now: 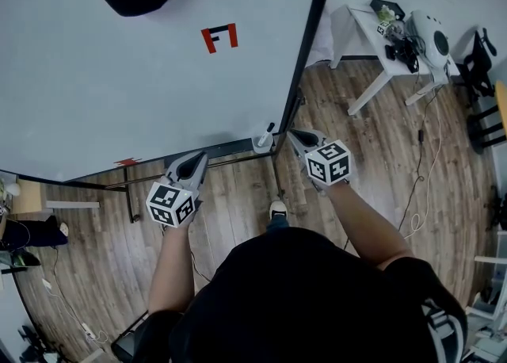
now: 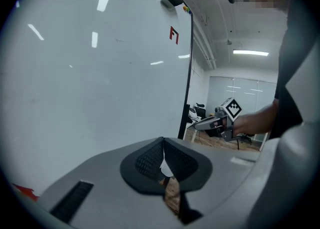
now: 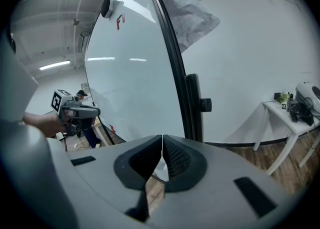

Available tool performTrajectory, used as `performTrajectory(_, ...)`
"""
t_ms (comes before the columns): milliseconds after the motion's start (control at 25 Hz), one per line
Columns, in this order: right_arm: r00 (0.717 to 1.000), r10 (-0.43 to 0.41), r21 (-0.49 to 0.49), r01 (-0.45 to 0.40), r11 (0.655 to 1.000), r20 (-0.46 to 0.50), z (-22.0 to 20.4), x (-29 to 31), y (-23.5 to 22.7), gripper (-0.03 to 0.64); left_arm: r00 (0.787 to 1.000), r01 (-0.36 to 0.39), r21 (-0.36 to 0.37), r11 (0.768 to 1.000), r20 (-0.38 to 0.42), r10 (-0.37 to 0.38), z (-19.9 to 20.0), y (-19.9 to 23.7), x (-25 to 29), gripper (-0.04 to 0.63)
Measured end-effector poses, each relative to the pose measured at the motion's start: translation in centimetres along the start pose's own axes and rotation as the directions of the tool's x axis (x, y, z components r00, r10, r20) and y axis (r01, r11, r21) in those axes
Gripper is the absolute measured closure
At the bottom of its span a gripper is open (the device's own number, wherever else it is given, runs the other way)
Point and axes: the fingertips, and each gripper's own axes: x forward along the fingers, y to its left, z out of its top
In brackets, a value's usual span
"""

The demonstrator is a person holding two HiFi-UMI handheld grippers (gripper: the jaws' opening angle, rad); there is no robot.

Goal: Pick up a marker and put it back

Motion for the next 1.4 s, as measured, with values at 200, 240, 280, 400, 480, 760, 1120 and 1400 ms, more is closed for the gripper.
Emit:
performTrajectory(200,0.999,0.025,0.014,-0.025,1.000,-0.043,-1.5,2.0,-0.5,0.579,1.000,-0.016,-0.014,1.000,-0.002,0.016,-0.5,0.4,0.1,0.583)
performTrajectory(240,0.998,0.029,0.015,-0.028,0.999,-0.054,-1.8,2.5,-0.6,0.571,1.000,-0.018,-0.017,1.000,-0.005,0.018,-0.6,0.4,0.1,0.582)
performTrajectory(280,0.997,0.032,0.017,-0.031,0.999,-0.064,-2.2,3.0,-0.8,0.566,1.000,-0.020,-0.019,1.000,-0.008,0.019,-0.8,0.4,0.2,0.581)
performTrajectory(400,0.996,0.032,0.026,-0.030,0.999,-0.088,-3.1,4.4,-1.4,0.554,1.000,-0.025,-0.030,0.999,-0.016,0.024,-1.3,0.6,0.4,0.581)
performTrajectory(480,0.995,0.029,0.039,-0.025,0.999,-0.099,-3.7,5.3,-1.7,0.550,0.999,-0.025,-0.040,0.999,-0.022,0.024,-1.7,0.8,0.4,0.581)
performTrajectory(760,0.990,0.023,0.086,-0.011,0.996,-0.140,-5.7,7.7,-2.2,0.535,0.999,-0.021,-0.064,0.998,-0.041,0.019,-2.9,1.0,0.8,0.581)
performTrajectory(1120,0.985,0.013,0.119,0.008,0.993,-0.175,-7.0,9.9,-2.9,0.502,0.998,0.012,-0.078,0.997,-0.060,-0.016,-4.2,0.4,1.9,0.581)
performTrajectory(1400,0.983,0.028,0.150,-0.001,0.989,-0.179,-7.6,11.1,-2.7,0.502,0.996,0.016,-0.086,0.996,-0.082,-0.023,-5.3,0.5,2.1,0.581)
